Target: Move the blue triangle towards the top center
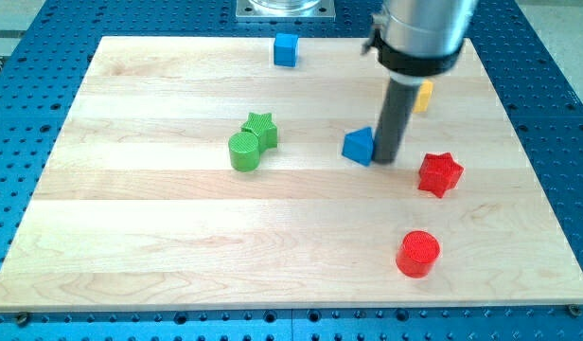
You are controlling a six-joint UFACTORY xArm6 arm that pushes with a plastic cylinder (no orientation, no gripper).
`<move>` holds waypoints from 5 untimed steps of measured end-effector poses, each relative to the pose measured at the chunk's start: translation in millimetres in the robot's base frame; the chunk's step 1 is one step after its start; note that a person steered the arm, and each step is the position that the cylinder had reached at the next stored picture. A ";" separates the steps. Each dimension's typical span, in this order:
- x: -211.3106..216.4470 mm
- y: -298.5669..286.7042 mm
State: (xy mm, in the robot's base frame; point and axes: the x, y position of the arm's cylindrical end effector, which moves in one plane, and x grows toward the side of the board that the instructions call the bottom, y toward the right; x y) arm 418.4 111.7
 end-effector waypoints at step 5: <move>-36.4 -69.2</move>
State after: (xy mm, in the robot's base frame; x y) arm 382.0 42.5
